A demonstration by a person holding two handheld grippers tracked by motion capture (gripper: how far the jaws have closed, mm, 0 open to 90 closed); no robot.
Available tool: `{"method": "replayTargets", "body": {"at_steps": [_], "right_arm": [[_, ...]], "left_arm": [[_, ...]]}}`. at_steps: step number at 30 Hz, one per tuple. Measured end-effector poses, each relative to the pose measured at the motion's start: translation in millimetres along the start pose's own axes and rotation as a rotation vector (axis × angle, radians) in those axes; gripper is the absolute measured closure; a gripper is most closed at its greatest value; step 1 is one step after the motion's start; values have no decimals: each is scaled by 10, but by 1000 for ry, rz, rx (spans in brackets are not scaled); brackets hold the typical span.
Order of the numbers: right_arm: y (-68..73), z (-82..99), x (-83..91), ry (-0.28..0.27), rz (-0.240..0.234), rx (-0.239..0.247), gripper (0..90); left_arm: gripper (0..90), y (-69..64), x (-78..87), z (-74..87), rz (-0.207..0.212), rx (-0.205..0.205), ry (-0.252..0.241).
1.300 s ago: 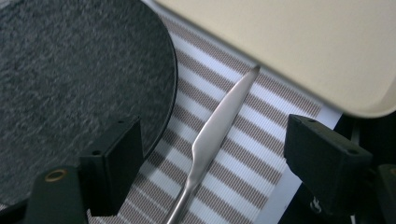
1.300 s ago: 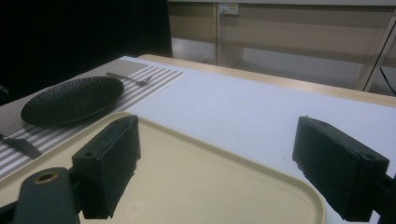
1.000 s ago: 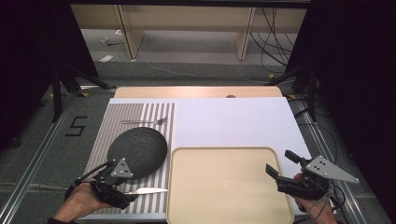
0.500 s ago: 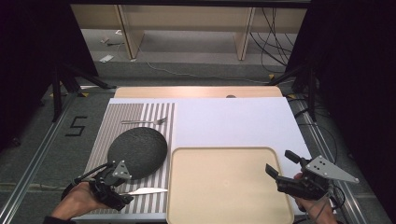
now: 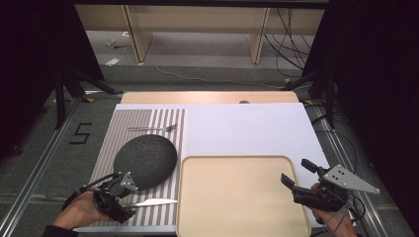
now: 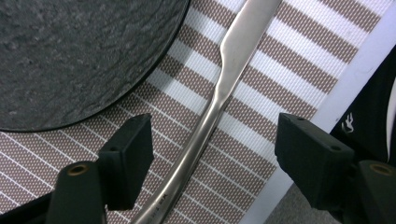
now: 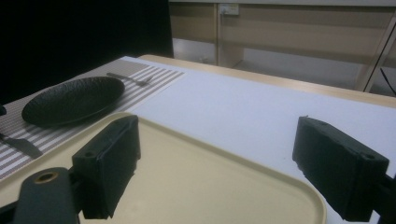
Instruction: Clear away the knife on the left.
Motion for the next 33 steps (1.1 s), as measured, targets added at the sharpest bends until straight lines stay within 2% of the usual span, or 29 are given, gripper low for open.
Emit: {"method": "replayTargets", "body": {"at_steps": [8,17,26,33], "right_arm": [[-4,0,1,2,0,0,161],[-2,-1,0,1,0,1,161],[-3,-1,1,1,-1,1,161],[-1,1,-1,1,-1,1,161]], "left_arm": [[348,28,-50,31,15,-18,32],[488,50,-130,22,35,-29,72],[599,52,-219,-31,54,-74,122],[680,111,-256,-44,65,-59,138]]}}
Point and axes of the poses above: each handheld gripper's, and its own axes: x roughly backward along the jaws, z roughly out of its underside, y roughly to its left, the point moved 1 cm from there along -x, roughly forward along the jaws, and after that the axes turned 14 degrees about -y, right-handed, at the moved point
